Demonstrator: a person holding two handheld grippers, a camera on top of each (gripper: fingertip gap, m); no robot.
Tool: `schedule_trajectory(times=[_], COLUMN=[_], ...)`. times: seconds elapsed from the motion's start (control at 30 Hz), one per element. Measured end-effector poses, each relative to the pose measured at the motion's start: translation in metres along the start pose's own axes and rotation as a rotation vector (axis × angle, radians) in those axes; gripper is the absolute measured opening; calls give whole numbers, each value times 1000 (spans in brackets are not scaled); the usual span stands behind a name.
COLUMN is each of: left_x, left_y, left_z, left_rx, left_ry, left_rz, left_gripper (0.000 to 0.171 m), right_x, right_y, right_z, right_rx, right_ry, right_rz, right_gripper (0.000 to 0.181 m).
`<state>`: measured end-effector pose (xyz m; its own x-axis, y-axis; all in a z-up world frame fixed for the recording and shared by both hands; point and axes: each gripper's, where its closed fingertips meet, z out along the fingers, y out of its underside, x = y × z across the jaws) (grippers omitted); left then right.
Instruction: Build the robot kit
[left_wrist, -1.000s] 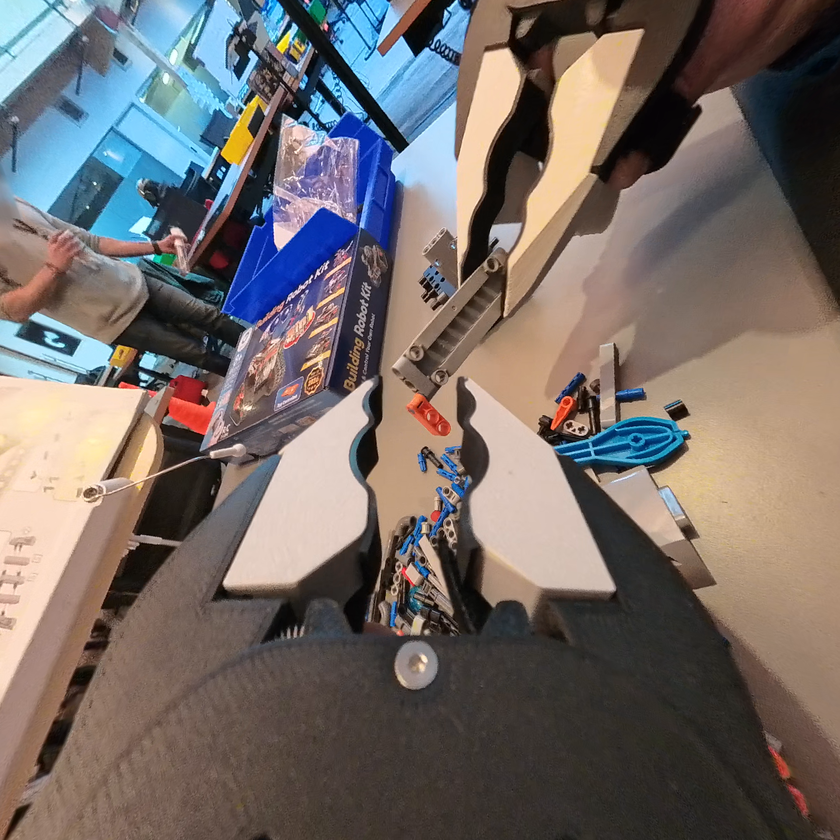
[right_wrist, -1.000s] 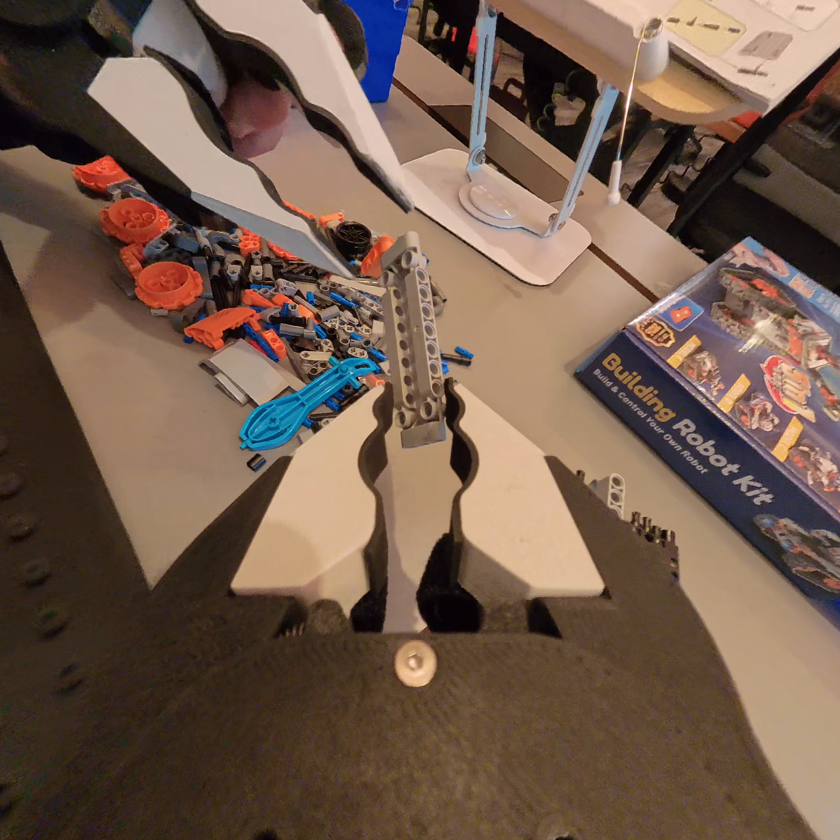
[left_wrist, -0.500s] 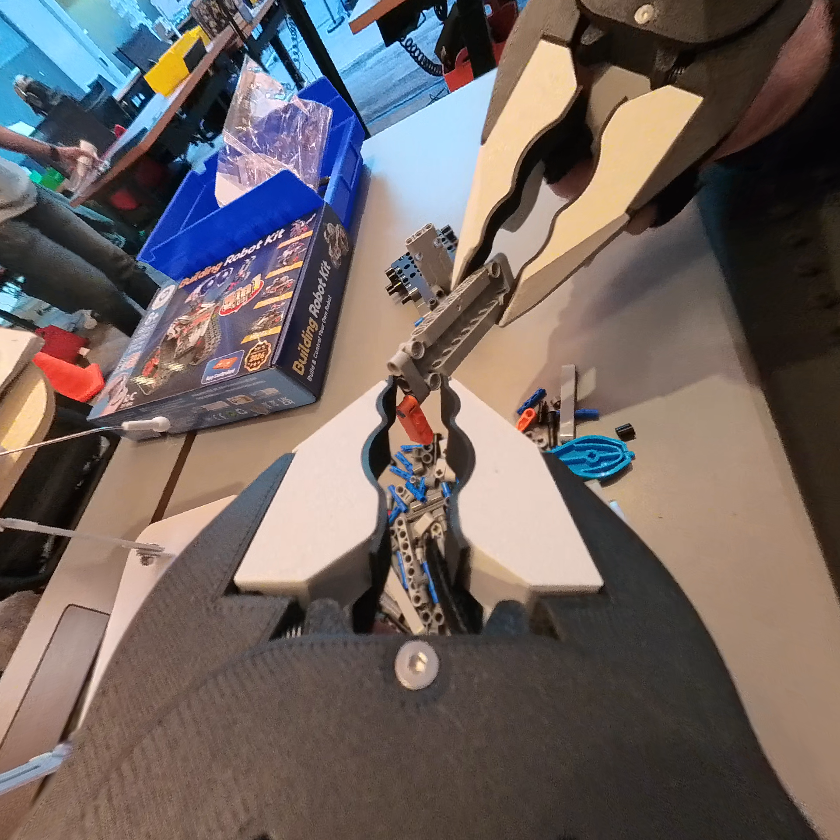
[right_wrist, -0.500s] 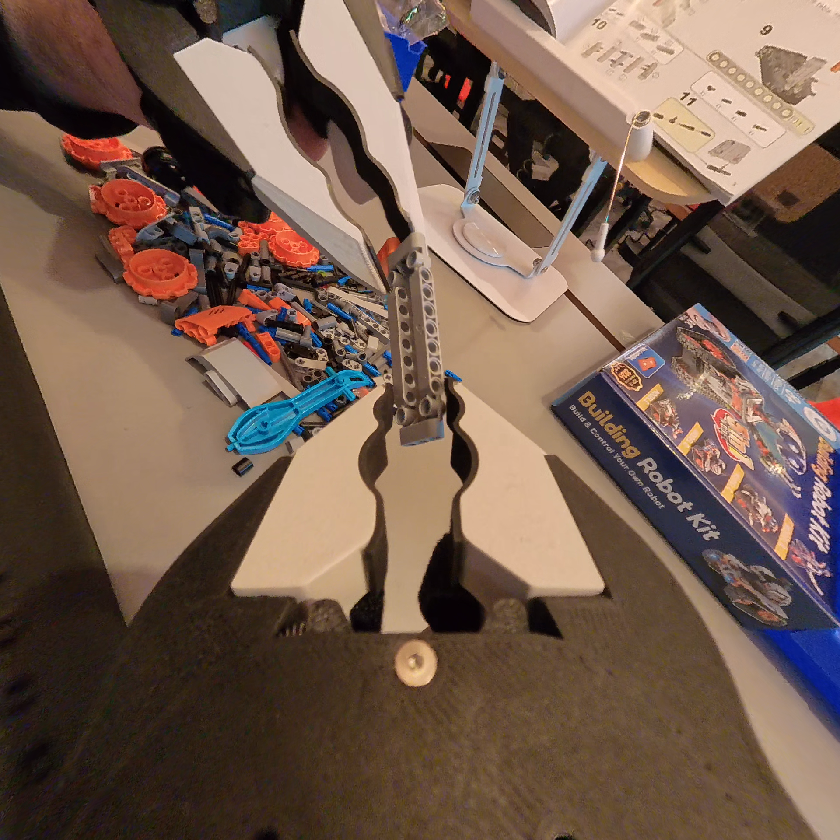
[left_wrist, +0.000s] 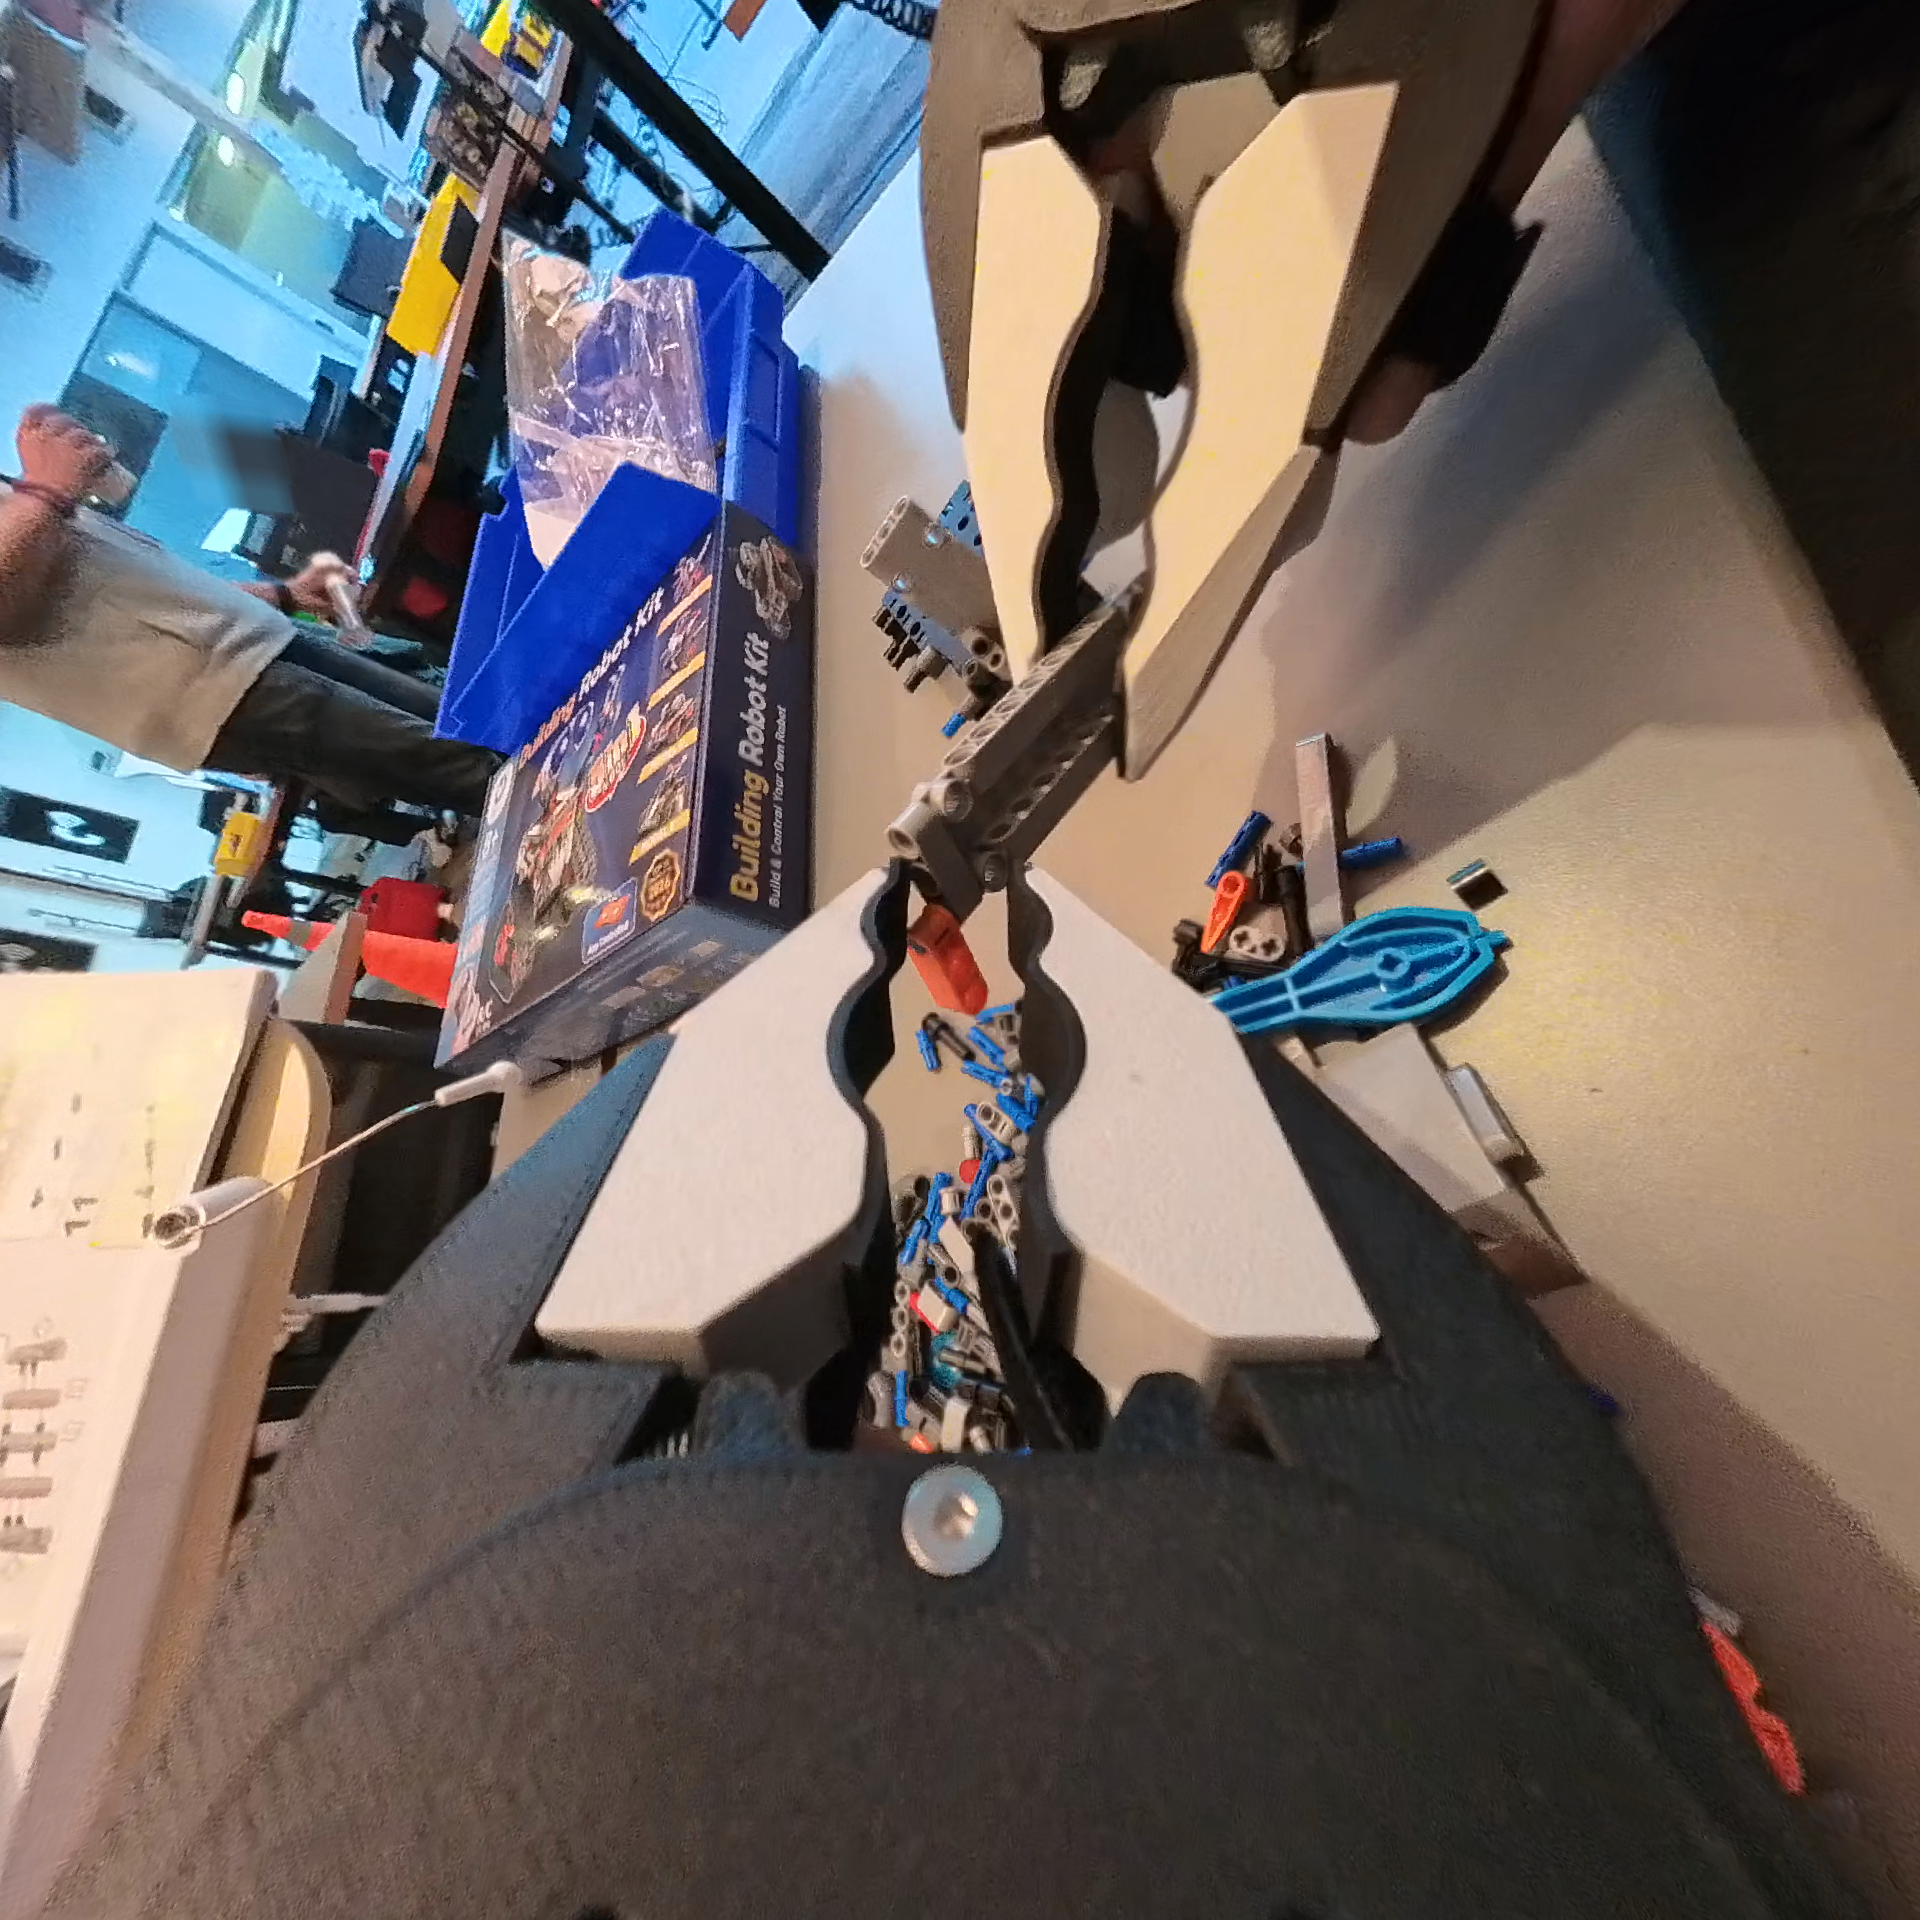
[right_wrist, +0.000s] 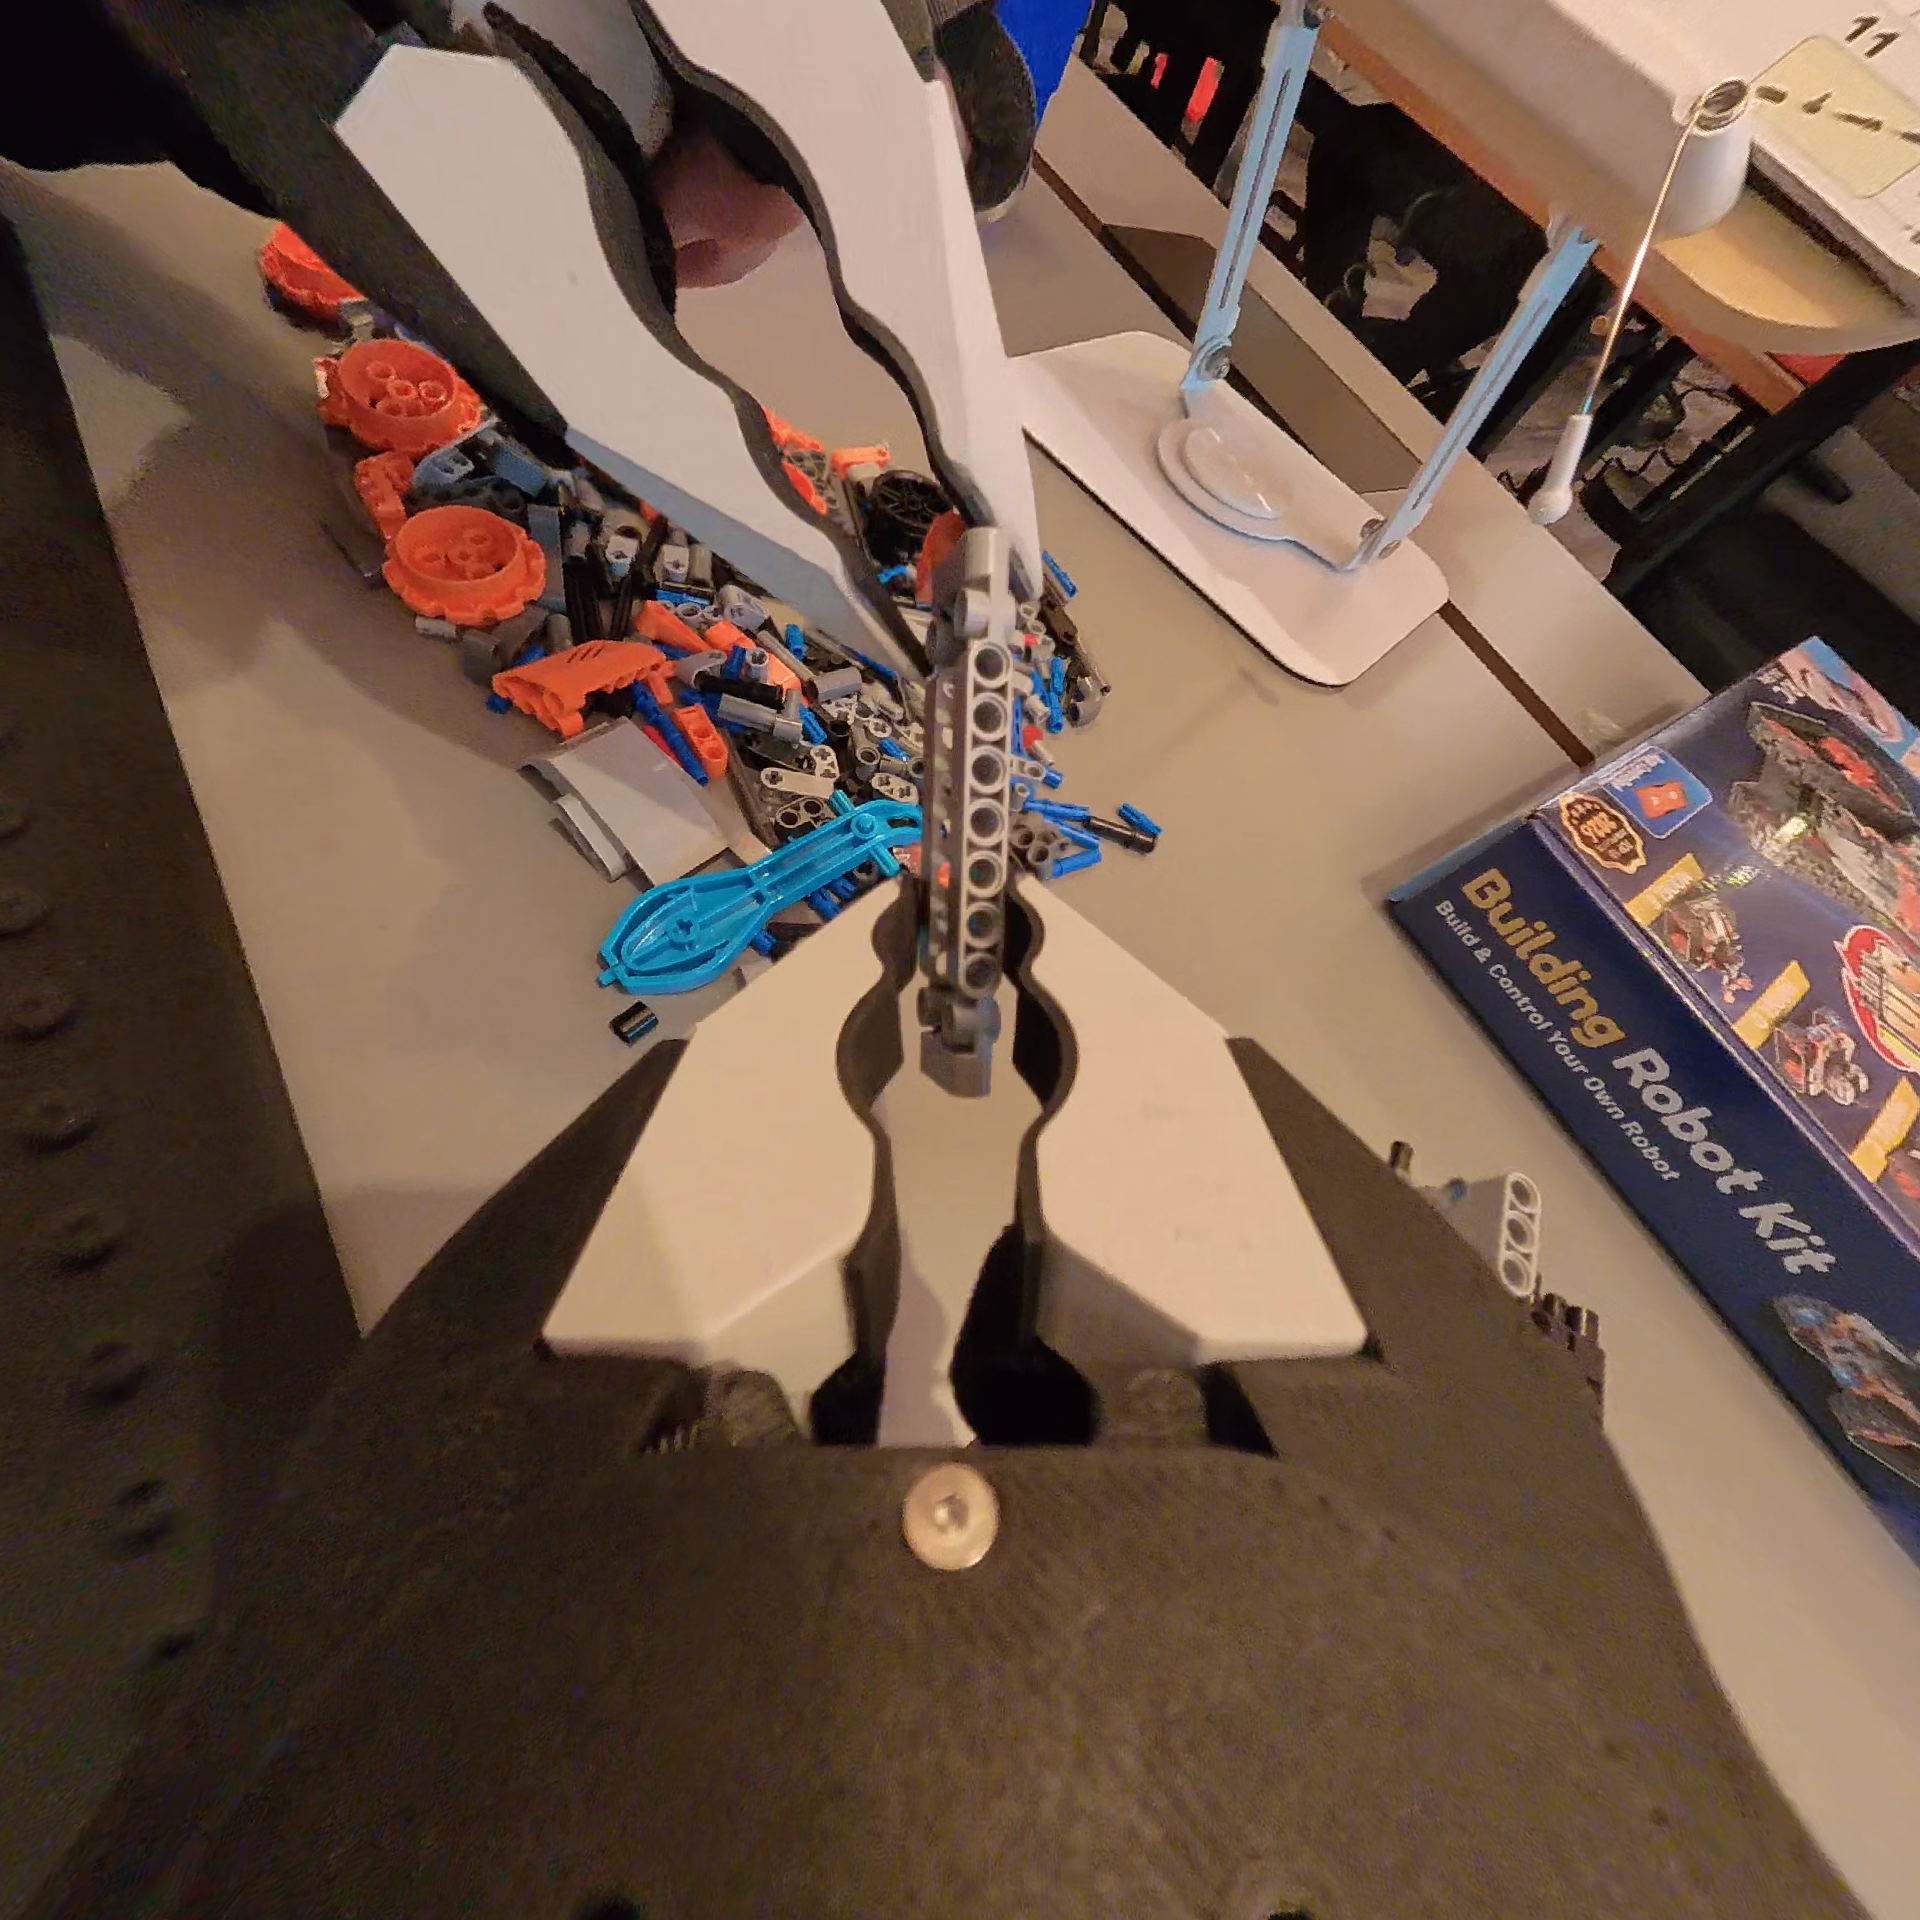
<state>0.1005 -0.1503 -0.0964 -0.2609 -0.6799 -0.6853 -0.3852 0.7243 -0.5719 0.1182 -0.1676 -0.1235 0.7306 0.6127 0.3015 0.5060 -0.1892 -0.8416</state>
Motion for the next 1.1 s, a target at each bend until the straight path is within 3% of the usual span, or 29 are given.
schedule_trajectory(times=[0.13,0.6,1.1], left_x=[-1,-9,-12], left_y=[0,-6,2], left_z=[2,-1,-6], left_rx=[-12,44,34], left_ry=[-25,-50,-54], left_rz=[51,-2,-62], left_gripper=[14,11,24], right_x=[1,9,17], right_y=[1,-1,-3], right_z=[-1,-4,-9], right_rx=[-5,9,27], right_ry=[2,48,94], right_rz=[5,9,5], right_gripper=[5,5,6])
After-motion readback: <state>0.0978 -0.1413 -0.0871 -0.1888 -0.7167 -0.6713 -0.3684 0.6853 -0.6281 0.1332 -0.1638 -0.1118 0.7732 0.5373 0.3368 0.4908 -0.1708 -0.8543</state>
